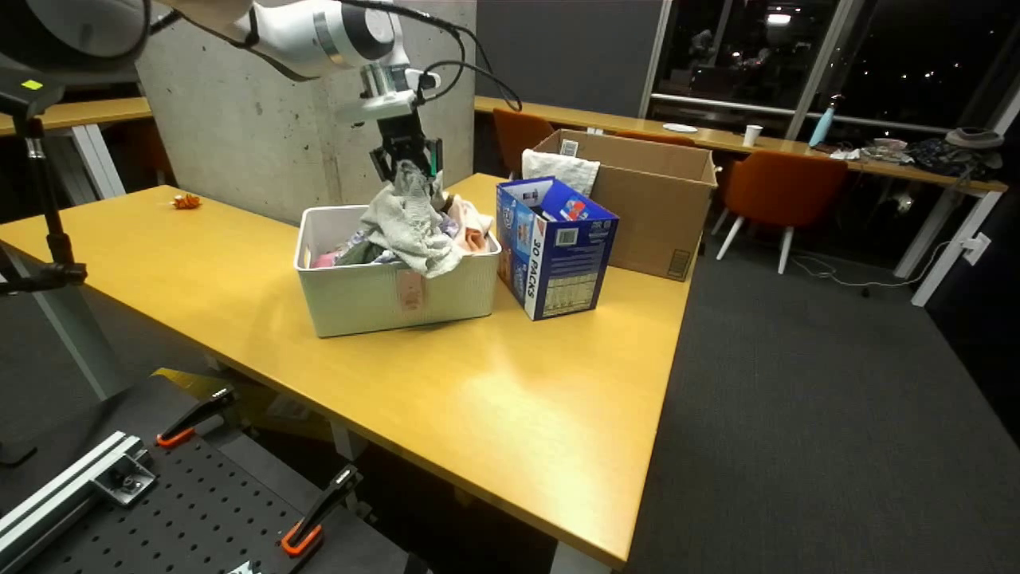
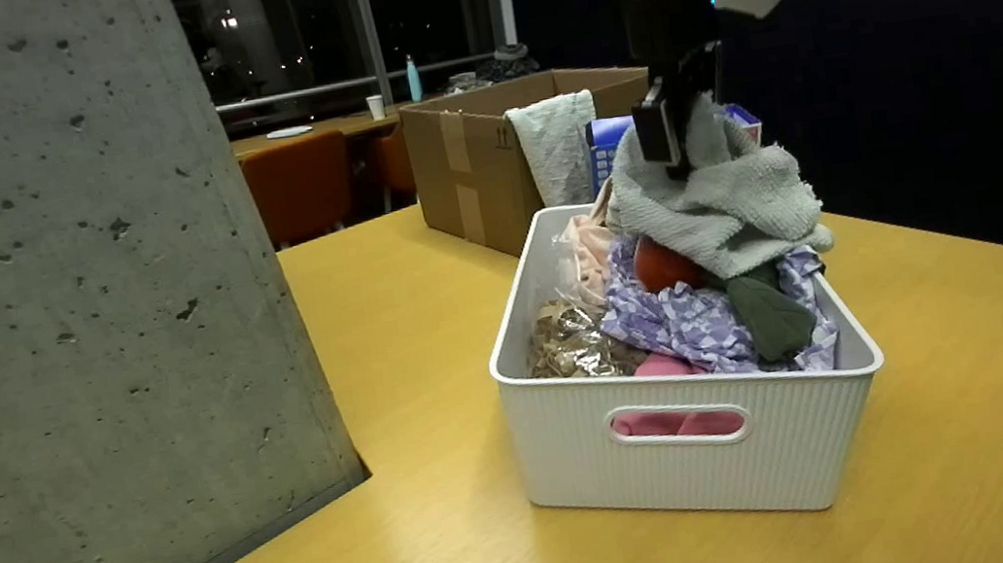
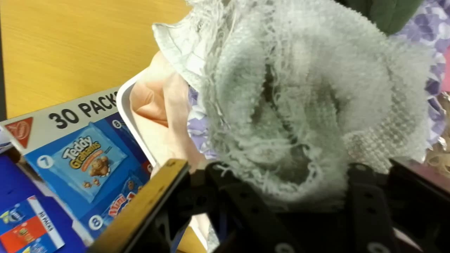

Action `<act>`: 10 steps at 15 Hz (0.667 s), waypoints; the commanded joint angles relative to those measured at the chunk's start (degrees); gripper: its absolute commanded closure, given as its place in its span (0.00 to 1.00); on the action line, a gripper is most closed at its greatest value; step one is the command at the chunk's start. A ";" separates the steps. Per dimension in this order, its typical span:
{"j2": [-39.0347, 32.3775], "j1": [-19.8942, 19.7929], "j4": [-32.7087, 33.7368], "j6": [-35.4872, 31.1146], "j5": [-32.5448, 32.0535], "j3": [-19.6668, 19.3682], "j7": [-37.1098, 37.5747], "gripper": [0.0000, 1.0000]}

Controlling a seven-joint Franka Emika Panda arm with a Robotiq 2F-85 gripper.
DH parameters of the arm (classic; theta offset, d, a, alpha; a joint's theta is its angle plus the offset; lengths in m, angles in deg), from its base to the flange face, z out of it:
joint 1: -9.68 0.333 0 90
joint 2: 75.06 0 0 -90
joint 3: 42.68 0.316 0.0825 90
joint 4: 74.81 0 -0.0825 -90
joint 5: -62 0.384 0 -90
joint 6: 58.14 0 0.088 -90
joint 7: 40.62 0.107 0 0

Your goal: Put the gray cloth on the jar and put the cloth back in the basket

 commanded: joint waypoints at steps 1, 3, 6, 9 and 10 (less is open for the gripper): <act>-10.36 -1.59 11.67 3.06 3.38 0.32 -5.62 0.75; -12.79 -1.78 14.13 3.76 4.29 0.14 -6.88 0.75; -12.69 -1.77 14.36 3.05 3.98 0.49 -6.61 0.25; -9.48 -1.39 11.64 1.59 3.87 0.75 -5.78 0.10; -8.09 -1.46 10.46 0.90 3.91 0.73 -5.36 0.04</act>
